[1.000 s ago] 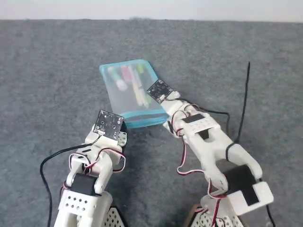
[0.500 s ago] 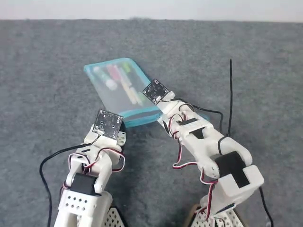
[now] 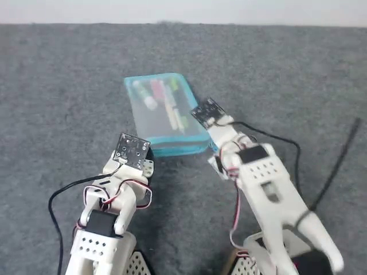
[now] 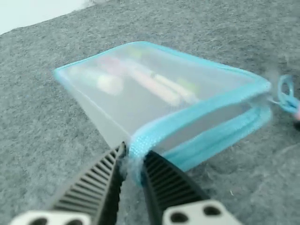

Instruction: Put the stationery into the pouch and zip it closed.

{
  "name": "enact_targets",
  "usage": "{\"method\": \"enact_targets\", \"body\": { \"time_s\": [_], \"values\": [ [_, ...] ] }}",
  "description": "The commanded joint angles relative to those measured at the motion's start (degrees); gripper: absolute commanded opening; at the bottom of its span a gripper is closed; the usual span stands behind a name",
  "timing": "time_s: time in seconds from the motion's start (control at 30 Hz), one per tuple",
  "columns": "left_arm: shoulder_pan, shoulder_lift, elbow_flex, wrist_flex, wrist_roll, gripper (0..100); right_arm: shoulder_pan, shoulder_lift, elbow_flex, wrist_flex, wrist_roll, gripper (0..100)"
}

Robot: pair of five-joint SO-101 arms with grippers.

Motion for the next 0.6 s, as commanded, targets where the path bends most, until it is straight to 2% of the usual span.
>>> {"method": "enact_targets", "body": {
  "time_s": [0.0,0.13,0.3,0.37,0.57],
  "values": [
    [-0.18,0.18,-2.59,-0.09,0.62,1,0.75,-6.55,3.87,1.80,-1.05,0.6],
    [-0.18,0.18,-2.51,0.00,0.53,1,0.31,-6.99,4.75,1.80,-1.14,2.0],
    [0.00,0.18,-2.51,0.00,0.53,1,0.13,-6.90,4.66,2.86,-1.23,18.4],
    [0.18,0.18,-2.51,0.00,0.53,1,-1.01,-6.81,4.13,3.12,-1.23,22.0],
    [0.26,0.18,-1.89,-0.18,0.53,1,-2.86,-6.81,1.49,3.30,-3.69,21.3]
  ]
}}
